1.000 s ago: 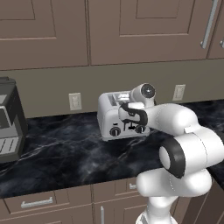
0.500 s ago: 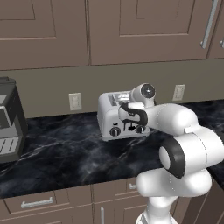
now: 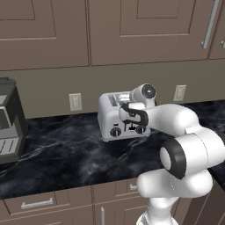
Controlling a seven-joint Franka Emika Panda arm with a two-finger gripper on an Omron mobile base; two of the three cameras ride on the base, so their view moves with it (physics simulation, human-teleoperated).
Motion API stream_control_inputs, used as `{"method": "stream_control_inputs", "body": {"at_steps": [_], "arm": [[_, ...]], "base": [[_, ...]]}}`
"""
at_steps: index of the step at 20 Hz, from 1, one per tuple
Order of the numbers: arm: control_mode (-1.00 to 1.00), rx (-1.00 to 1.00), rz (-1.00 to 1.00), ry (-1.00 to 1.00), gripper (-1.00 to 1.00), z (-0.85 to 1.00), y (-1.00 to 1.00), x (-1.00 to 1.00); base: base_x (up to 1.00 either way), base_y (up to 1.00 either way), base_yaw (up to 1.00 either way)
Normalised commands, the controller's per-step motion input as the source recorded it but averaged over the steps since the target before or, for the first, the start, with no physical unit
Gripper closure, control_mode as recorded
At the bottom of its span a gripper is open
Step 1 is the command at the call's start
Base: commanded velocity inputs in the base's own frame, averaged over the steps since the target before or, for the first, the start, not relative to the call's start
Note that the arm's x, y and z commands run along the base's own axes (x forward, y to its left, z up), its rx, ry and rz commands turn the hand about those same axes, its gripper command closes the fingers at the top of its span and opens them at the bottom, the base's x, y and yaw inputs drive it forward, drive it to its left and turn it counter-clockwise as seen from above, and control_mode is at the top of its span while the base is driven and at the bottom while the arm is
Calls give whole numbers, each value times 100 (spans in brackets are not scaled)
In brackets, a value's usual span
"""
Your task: Start the toaster. Once the lever pops up, take the bread to the plate on the dining counter.
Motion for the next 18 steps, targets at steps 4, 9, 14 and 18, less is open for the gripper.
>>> {"method": "stream_control_inputs", "body": {"at_steps": [4,9,14,18], "arm": [[-100,0,0,0,-100,0,0,0],[-100,0,0,0,-100,0,0,0],[-100,0,0,0,-100,0,0,0],[-100,0,0,0,-100,0,0,0]], "base": [[0,0,0],[0,0,0],[0,0,0],[0,0,0]]}}
